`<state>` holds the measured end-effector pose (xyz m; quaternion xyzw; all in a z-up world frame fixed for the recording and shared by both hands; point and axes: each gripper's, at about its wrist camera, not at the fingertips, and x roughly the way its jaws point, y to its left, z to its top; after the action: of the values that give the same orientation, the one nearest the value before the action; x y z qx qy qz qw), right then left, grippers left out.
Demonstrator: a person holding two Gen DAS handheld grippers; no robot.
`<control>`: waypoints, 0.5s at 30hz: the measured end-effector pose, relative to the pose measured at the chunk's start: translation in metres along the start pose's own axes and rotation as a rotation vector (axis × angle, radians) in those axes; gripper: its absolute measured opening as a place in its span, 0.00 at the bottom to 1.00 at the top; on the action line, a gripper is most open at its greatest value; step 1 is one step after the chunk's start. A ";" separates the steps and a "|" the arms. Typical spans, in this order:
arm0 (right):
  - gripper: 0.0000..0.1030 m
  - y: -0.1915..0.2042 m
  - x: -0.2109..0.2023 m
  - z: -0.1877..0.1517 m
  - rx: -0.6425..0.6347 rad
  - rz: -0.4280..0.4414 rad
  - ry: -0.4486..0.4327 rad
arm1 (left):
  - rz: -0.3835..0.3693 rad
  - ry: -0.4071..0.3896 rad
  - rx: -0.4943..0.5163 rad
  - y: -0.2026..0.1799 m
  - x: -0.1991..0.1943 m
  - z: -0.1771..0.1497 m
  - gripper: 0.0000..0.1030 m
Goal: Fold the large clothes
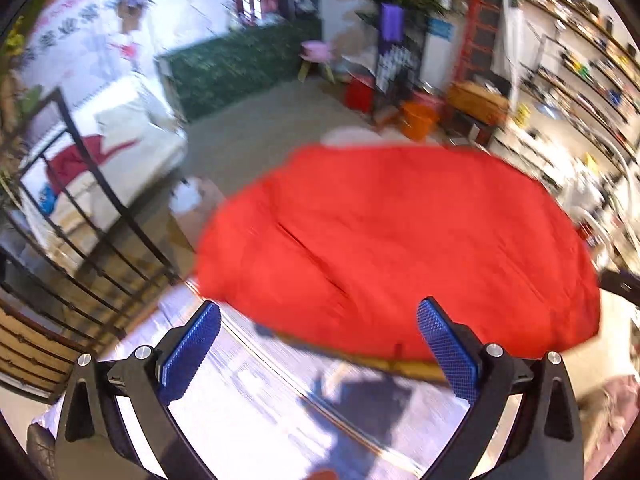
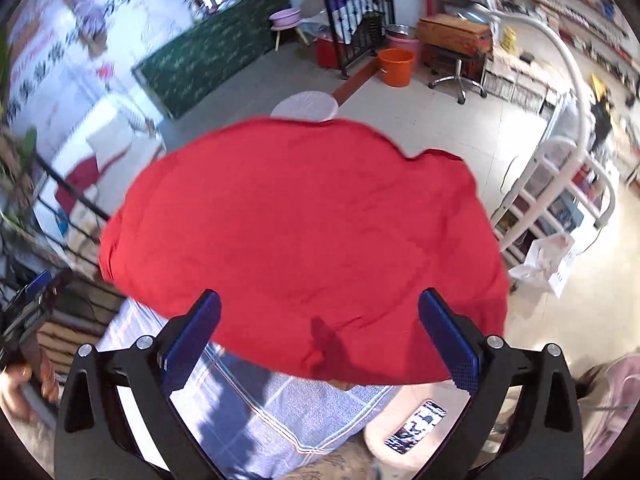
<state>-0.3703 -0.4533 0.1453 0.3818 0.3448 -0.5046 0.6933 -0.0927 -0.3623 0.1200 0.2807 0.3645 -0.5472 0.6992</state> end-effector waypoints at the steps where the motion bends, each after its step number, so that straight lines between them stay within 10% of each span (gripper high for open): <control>1: 0.95 0.007 0.001 -0.003 -0.013 -0.006 0.008 | -0.002 0.020 0.011 -0.009 -0.001 -0.005 0.94; 15: 0.95 0.037 -0.019 -0.043 -0.064 -0.140 0.031 | 0.023 0.088 0.034 -0.047 -0.023 -0.026 0.94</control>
<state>-0.3436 -0.4005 0.1481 0.3422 0.3975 -0.5343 0.6629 -0.1465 -0.3401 0.1236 0.3204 0.3821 -0.5324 0.6840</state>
